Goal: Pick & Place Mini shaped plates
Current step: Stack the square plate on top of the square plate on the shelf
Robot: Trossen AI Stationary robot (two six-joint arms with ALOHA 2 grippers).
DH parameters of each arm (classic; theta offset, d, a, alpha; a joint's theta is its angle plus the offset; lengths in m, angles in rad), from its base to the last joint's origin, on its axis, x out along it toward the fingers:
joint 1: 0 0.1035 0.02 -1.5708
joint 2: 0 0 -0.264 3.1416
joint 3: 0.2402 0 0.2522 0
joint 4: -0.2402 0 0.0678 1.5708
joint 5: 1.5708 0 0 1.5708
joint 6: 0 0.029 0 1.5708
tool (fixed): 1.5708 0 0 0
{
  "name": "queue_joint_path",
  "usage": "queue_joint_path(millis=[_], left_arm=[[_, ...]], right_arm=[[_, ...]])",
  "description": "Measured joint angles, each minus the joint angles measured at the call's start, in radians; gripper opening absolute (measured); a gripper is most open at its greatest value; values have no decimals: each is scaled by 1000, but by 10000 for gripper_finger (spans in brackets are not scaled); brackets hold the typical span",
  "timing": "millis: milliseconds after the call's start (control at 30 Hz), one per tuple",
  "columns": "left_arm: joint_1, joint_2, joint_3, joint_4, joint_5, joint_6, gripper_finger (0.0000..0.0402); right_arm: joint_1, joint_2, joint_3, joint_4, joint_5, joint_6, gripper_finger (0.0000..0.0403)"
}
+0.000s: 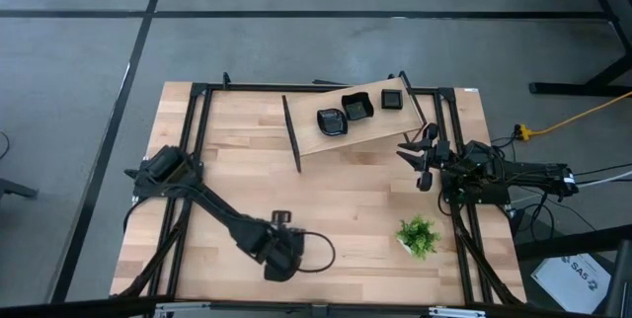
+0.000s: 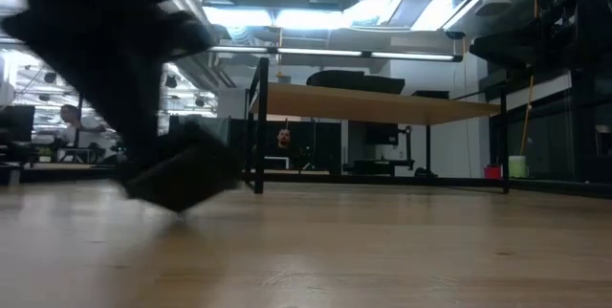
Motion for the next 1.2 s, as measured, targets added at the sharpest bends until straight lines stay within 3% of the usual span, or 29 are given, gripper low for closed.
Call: queue_joint_path(millis=[433,867,1200], left_arm=[[113,-20,1,128,-77,564,1],[240,-71,1,221,-85,876,1],[344,-138,1,328,-149,1094,1]], right_arm=[[0,0,0,0,0,0,100],[0,0,0,0,-1,0,100],[0,0,0,0,0,0,100]])
